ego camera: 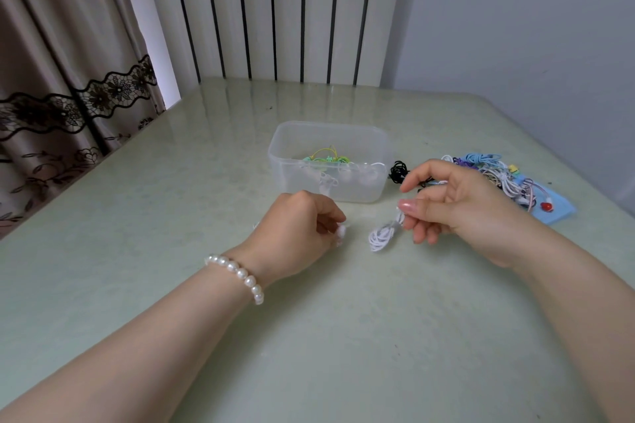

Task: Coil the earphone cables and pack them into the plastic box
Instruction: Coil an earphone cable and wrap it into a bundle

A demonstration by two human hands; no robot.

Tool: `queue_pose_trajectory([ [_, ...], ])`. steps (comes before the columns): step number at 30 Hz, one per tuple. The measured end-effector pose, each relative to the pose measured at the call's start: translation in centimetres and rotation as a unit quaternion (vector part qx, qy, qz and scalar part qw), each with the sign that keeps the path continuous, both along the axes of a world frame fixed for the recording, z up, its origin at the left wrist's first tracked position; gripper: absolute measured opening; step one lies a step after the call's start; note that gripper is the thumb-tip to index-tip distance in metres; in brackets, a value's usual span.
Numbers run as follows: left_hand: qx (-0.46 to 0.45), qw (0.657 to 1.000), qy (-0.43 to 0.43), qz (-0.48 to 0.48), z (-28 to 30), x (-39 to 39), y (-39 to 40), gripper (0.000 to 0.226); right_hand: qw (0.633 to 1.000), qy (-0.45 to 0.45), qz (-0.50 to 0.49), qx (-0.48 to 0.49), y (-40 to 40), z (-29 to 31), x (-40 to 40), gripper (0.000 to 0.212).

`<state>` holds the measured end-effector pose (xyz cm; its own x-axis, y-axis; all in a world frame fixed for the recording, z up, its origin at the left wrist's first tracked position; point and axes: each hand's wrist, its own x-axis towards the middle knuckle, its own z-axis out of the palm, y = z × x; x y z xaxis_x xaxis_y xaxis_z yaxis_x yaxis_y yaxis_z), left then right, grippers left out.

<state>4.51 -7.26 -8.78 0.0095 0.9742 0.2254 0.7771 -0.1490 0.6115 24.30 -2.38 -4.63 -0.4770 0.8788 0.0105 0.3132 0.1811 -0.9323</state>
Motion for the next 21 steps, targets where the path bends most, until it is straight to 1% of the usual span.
queue_pose_trajectory([
  [2,-0.012,1.0,0.014,0.001,0.4,-0.5,0.1,0.022,0.999,0.03,0.007,-0.008,-0.1,-0.3,-0.3,0.006],
  [4,-0.018,1.0,0.003,0.013,1.0,-1.2,0.2,0.026,0.998,0.061,0.007,-0.021,-0.3,-0.6,-0.7,0.003],
  [5,-0.014,1.0,-0.01,0.025,1.4,-1.7,0.3,0.026,0.997,0.073,0.006,-0.03,-0.5,-0.7,-1.0,0.004],
  [7,0.0,0.998,-0.047,0.046,2.4,-2.9,0.4,0.024,0.995,0.085,0.006,-0.047,-0.6,-0.9,-1.2,0.019],
  [8,0.005,0.996,-0.067,0.052,2.8,-3.5,0.4,0.023,0.995,0.087,0.005,-0.053,-0.6,-1.0,-1.2,0.022],
  [10,-0.006,0.994,-0.095,0.056,3.6,-4.5,0.1,0.019,0.994,0.089,0.006,-0.061,-0.6,-1.1,-1.2,0.02],
  [11,-0.021,0.994,-0.094,0.051,3.9,-4.8,0.0,0.018,0.994,0.086,0.003,-0.059,-0.7,-1.2,-1.3,0.019],
  [15,-0.088,0.996,-0.026,0.011,3.6,-4.9,0.0,0.026,0.999,0.047,-0.013,0.004,-0.7,-1.8,-1.9,0.011],
  [17,-0.116,0.993,0.013,-0.001,3.0,-4.4,0.1,0.02,0.998,0.039,-0.019,0.047,-0.8,-2.0,-2.1,0.009],
  [19,-0.117,0.992,0.049,-0.009,2.5,-4.0,0.2,0.013,0.996,0.041,-0.017,0.075,-1.0,-2.1,-2.3,0.007],
  [21,-0.099,0.993,0.064,-0.007,2.2,-3.7,0.3,0.013,0.995,0.046,-0.016,0.083,-1.1,-2.1,-2.5,0.006],
])
